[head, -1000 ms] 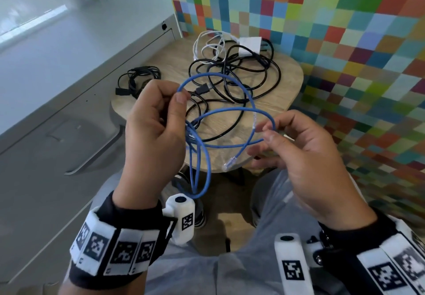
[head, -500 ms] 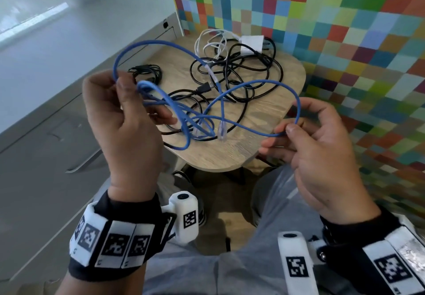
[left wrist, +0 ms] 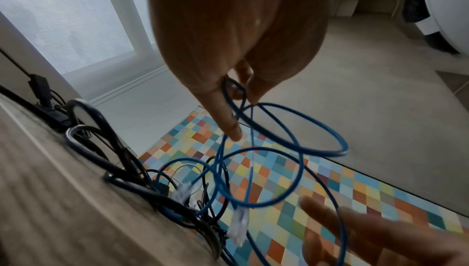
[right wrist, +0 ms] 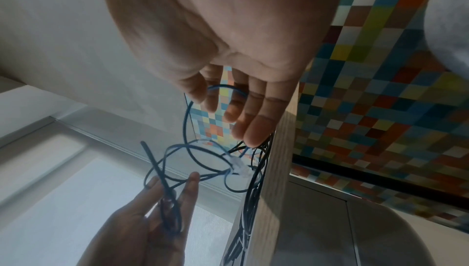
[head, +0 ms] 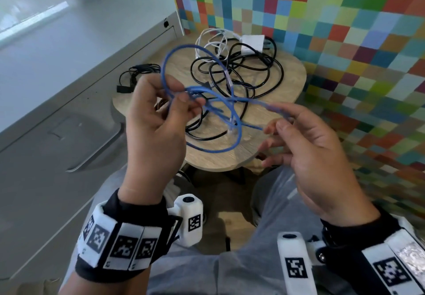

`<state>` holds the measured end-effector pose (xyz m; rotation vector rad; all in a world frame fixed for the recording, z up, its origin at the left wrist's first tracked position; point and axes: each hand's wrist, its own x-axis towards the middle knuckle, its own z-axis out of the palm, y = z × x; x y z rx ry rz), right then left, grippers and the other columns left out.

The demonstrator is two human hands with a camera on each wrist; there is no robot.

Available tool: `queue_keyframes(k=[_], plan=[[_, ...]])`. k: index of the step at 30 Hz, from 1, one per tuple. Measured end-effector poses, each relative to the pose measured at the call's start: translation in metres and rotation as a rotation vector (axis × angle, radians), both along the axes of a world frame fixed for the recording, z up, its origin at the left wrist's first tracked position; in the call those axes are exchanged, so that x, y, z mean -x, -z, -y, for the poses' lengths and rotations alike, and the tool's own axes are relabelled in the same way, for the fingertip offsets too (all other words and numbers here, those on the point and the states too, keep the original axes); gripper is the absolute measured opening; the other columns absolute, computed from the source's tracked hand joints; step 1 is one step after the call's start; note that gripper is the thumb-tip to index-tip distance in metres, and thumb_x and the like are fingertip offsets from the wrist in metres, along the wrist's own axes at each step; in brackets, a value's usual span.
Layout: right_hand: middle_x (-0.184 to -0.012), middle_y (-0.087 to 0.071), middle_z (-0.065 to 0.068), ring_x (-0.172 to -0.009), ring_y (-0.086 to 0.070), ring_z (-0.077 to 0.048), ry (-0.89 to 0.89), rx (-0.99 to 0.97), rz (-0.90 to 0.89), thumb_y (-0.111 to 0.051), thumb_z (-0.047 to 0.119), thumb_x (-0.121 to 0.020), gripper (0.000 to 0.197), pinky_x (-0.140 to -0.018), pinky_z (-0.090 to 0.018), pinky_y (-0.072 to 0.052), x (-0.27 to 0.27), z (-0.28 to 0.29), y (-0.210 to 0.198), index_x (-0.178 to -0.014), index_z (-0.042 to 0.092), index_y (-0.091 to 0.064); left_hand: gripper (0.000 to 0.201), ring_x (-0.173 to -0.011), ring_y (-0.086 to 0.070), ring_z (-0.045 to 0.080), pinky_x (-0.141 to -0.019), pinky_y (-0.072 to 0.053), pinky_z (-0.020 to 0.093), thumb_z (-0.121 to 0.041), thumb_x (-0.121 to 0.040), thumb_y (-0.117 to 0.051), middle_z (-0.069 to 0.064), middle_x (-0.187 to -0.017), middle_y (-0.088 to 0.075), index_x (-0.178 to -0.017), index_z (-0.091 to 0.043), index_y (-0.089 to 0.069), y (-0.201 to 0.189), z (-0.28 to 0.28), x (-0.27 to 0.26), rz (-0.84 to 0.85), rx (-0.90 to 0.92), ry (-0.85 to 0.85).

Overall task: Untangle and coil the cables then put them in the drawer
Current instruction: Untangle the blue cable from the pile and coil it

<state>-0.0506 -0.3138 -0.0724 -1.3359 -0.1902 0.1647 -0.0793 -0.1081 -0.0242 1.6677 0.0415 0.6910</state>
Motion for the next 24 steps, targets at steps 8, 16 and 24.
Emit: queue_keyframes(k=[8,16,24], plan=[[-0.081,-0.064,-0.003,-0.073,-0.060,-0.016,0.132,0.052,0.083,-0.056,0.011,-0.106,0.032,-0.059,-0.035,-0.055,-0.002,0.003,0.004,-0.096,0.031,-0.079,0.012,-0.072,-0.075,0.020,-0.071,-0.061,0.032,-0.004,-0.102,-0.059,0.005,-0.085,-0.070,-0.102,-0.015,-0.065,0.001,-0.002,0.001,-0.064,-0.131,-0.048],[-0.091,-0.070,-0.003,-0.070,-0.067,-0.017,0.198,-0.020,0.001,-0.049,0.001,-0.107,0.028,-0.052,-0.030,-0.053,-0.004,0.003,0.002,-0.101,0.022,-0.067,0.008,-0.058,-0.069,0.021,-0.061,-0.058,0.037,-0.013,-0.105,-0.054,0.012,-0.071,-0.056,-0.107,-0.006,-0.053,-0.008,-0.040,0.001,0.169,0.053,-0.319],[-0.108,-0.072,0.011,-0.092,-0.071,-0.020,0.189,0.026,0.175,-0.061,0.009,-0.103,0.025,-0.071,-0.037,-0.061,0.006,0.001,-0.007,-0.120,0.026,-0.065,0.012,-0.076,-0.074,0.029,-0.074,-0.062,0.040,-0.005,-0.096,-0.068,0.009,-0.081,-0.074,-0.100,-0.015,-0.073,-0.001,-0.004,0.004,0.018,-0.129,-0.093]])
